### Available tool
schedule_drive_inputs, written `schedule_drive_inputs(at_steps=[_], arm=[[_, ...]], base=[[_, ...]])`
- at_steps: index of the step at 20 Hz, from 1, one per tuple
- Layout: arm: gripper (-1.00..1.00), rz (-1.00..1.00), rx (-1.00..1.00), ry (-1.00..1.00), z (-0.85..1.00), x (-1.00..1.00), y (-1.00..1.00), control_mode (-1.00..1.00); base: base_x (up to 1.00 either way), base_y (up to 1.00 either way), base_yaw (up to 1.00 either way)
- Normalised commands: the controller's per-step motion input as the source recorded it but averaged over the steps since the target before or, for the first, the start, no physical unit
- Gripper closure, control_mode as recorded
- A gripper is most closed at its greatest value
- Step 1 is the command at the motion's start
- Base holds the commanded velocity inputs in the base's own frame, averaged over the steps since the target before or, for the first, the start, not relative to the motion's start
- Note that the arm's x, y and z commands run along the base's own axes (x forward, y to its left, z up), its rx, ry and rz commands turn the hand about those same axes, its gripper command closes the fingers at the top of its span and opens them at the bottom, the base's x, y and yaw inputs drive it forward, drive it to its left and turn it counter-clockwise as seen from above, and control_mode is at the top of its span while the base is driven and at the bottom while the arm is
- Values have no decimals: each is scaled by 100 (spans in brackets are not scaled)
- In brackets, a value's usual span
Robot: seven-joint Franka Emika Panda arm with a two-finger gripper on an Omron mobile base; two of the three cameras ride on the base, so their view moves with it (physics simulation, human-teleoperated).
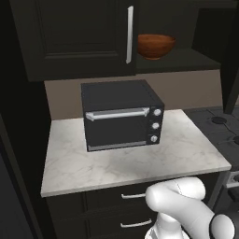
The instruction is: Move the bowls from the cabinet to the plates on the dining table.
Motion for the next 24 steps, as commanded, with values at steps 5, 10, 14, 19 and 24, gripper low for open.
schedule_drive_inputs(at_steps=[5, 10, 14, 19, 24], arm=[[-100, -14, 0, -1, -1, -30, 0, -100], [-100, -13, 0, 0, -1, -41, 6, -100], [-100, -16, 0, 0, -2, -50, 24, -100], [-100, -15, 0, 0, 0, -55, 27, -100], [-100, -14, 0, -1, 0, -46, 39, -100]], base=[[0, 0, 0], [0, 0, 0], [0, 0, 0], [0, 0, 0], [0, 0, 0]])
